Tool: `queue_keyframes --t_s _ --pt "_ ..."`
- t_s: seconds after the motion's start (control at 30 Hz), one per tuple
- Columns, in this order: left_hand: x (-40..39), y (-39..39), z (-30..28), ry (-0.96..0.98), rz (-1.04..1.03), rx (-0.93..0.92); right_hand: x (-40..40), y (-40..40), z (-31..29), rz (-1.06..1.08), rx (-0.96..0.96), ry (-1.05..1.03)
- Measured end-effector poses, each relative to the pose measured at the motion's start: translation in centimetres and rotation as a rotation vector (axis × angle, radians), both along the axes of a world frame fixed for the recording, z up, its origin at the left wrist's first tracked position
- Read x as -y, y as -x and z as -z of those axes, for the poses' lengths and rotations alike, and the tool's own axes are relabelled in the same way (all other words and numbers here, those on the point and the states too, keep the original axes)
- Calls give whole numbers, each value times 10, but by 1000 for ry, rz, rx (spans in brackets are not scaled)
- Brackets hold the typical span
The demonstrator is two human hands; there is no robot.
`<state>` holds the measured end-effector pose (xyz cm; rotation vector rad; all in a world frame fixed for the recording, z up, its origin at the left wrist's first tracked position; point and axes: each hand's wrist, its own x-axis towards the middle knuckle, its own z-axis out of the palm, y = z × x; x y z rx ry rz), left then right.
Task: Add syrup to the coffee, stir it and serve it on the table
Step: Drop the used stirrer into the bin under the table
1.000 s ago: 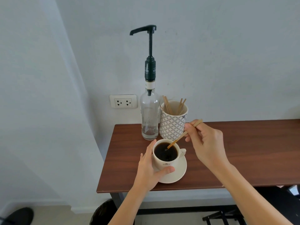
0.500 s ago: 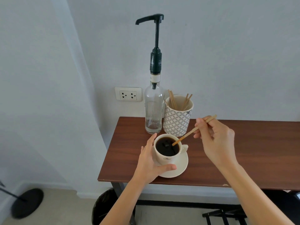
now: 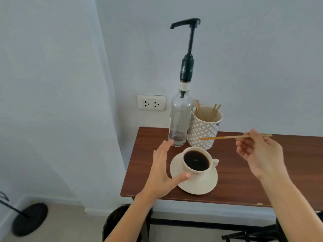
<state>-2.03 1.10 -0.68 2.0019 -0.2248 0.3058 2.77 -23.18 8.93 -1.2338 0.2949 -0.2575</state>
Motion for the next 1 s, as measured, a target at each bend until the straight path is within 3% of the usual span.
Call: queue_keyframes --t_s 0.13,0.23,0.37,0.47,0.6,0.7,0.83,1.0 --pt "-94 -1 -14 49 -169 124 -44 19 -14 -17 25 -146" --pt "-183 -9 0 50 -360 78 -111 41 -14 -25 31 -161" --pt "-284 -25 33 -17 -509 -58 -214 66 9 -79 53 -71" --pt "-331 -45 52 -90 -535 -112 -286 74 41 -120 59 123" --pt "-358 -68 73 -274 -552 -61 -361 78 98 -152 78 535" --pt "-363 -72 93 -350 -522 -55 -395 76 154 -282 -21 735" --pt "-364 -76 104 -353 -530 -44 -410 69 233 -429 -204 865" --pt "-366 -78 108 -335 -527 -28 -411 69 266 -446 -319 871"
